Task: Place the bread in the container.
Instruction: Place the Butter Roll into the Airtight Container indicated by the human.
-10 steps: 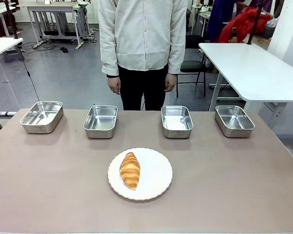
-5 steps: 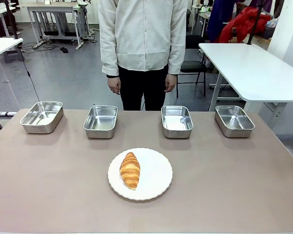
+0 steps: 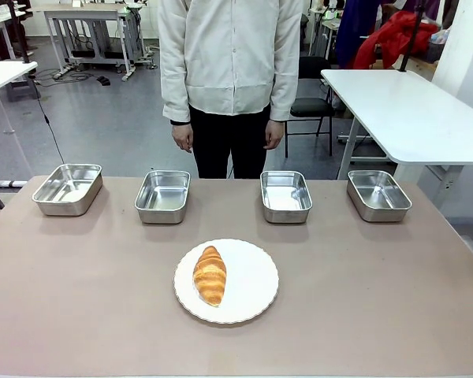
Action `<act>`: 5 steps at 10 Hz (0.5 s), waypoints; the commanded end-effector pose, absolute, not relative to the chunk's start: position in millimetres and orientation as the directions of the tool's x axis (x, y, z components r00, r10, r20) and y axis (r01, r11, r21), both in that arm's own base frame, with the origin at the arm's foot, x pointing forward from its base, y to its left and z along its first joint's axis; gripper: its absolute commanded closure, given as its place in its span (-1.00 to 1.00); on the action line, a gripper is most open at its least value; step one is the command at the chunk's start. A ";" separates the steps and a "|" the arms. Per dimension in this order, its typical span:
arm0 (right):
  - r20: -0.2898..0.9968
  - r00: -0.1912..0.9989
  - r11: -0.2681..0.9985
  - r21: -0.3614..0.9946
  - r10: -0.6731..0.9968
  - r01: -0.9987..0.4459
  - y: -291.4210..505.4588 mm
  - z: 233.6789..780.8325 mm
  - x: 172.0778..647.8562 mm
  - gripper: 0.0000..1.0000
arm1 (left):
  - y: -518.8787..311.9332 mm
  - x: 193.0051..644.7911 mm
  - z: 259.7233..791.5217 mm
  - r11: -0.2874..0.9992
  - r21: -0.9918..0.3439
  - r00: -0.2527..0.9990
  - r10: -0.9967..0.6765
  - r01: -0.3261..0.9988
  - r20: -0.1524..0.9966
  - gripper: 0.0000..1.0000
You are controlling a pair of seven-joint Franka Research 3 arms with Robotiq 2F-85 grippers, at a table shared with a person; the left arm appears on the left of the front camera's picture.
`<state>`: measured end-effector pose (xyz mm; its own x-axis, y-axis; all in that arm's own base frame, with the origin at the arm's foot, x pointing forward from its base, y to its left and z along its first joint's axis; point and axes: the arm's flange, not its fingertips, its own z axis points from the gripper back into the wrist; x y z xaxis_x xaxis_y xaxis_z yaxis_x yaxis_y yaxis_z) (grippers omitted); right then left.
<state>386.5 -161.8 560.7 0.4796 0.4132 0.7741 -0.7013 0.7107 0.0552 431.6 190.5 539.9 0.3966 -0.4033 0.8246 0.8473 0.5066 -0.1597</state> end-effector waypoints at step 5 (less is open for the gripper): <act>0.790 0.454 0.700 0.044 0.412 -0.713 -162.1 561.7 389.0 -1.00 | 190.4 430.0 541.6 0.502 -0.150 0.384 -0.403 0.852 0.831 -1.00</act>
